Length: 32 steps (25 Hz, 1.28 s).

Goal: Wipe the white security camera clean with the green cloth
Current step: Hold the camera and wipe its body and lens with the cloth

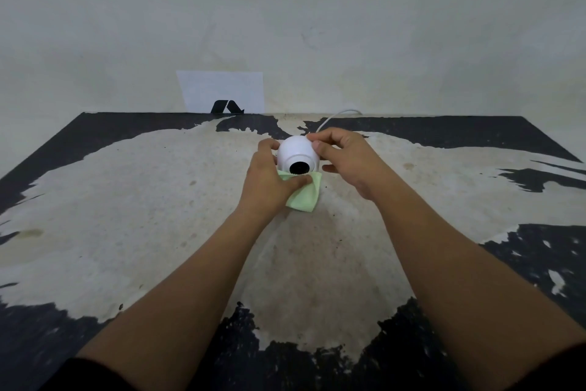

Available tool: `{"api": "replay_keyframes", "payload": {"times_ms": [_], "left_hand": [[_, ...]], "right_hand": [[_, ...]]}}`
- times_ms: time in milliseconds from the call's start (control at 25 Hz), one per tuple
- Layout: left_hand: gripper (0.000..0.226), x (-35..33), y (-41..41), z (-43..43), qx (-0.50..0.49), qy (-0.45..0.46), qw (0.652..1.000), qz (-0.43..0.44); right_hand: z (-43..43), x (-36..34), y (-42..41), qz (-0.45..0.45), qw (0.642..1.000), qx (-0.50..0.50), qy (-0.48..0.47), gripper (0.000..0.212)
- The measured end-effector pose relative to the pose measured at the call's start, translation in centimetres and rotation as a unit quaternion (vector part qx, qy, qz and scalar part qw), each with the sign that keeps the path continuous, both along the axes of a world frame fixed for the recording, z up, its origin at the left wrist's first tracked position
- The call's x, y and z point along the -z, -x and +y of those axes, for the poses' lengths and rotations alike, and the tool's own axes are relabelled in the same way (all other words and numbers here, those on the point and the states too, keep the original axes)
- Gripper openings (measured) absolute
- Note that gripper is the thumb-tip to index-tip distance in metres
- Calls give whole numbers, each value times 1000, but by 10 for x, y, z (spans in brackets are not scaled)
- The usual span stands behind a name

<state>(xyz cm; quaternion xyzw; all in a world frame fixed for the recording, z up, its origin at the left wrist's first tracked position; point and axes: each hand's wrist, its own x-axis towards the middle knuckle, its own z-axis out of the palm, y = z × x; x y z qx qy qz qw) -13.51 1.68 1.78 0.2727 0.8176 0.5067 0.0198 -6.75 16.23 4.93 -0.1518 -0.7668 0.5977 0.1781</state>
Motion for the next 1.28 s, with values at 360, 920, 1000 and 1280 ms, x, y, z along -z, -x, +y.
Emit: {"api": "replay_keyframes", "payload": {"times_ms": [360, 920, 1000, 1280], "left_hand": [[44, -4, 2, -14, -12, -73, 995, -64], [24, 20, -14, -18, -81, -10, 993, -82], [22, 15, -15, -27, -68, -58, 989, -119], [11, -55, -30, -40, 94, -170, 970, -149]], "right_hand": [[-2, 1, -1, 1, 1000, -2, -11, 15], [-6, 3, -7, 3, 999, -2, -37, 20], [-9, -4, -14, -22, 998, 1, -51, 25], [-33, -24, -49, -34, 992, -102, -67, 66]]}}
